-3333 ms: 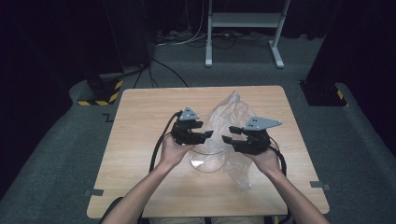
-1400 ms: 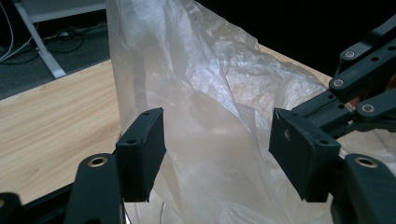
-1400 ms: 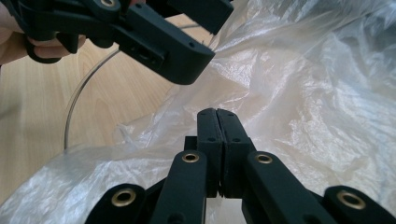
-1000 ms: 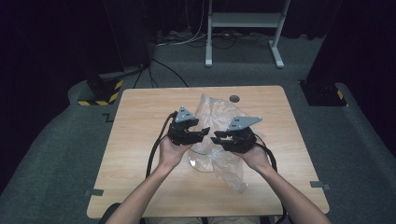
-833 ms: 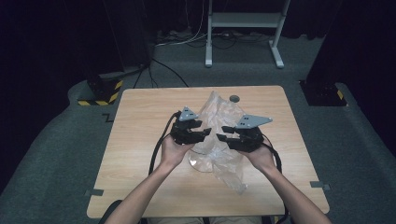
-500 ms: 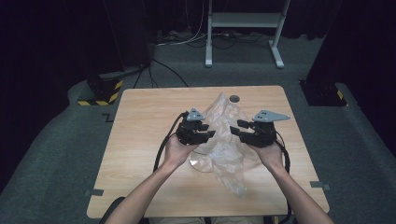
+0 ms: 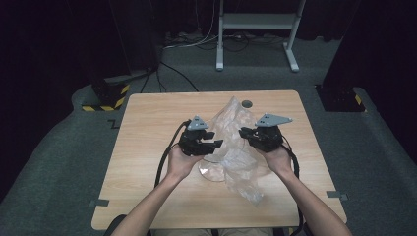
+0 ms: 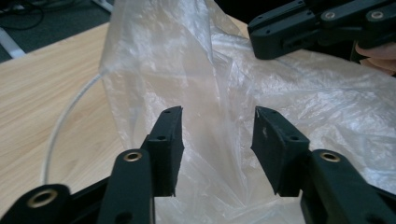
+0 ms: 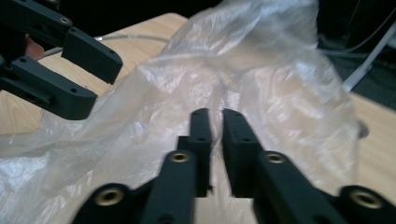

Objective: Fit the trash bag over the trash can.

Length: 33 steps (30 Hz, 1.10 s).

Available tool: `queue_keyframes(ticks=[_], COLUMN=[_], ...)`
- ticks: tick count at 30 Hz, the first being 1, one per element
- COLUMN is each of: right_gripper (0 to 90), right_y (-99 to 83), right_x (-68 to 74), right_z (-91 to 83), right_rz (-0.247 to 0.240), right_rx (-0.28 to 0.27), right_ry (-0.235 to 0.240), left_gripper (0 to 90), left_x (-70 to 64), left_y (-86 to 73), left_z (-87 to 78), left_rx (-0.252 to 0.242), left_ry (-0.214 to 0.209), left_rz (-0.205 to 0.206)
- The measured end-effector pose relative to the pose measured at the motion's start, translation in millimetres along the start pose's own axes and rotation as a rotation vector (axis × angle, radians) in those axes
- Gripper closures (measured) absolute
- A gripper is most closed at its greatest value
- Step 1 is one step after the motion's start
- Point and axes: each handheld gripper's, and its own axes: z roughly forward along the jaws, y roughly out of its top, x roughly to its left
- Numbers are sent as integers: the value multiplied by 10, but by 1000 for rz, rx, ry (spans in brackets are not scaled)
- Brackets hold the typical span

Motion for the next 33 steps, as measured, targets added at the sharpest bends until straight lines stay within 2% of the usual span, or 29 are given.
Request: queue_keyframes(ticks=[2,5,10,16,21,25,30,33], right_gripper=[889,898,899,898,885,813,684,633], right_y=[39,83,118,98,64,24,-3,-11], right_x=[7,64,225,357,414,402,339,277], right_z=[-13,16,132,221,224,168,3,-120], right_rz=[-18,-57,-123,-147,-137,-119,-81,-53], right_rx=[-23,-28,5,72,97,89,34,-5], right_ry=[11,32,107,180,221,229,204,162], left_gripper=[495,465,440,437,439,445,446,450], left_x=[12,30,59,73,58,39,26,16], left_y=[-17,-40,-48,-36,8,49,92,116], left_z=[-51,-112,-212,-247,-195,-88,71,143], left_rx=[-16,-38,-79,-116,-118,-92,-44,-21], left_ry=[19,37,66,77,75,61,39,28], left_rz=[-7,-22,-32,-41,-34,-20,-15,-8])
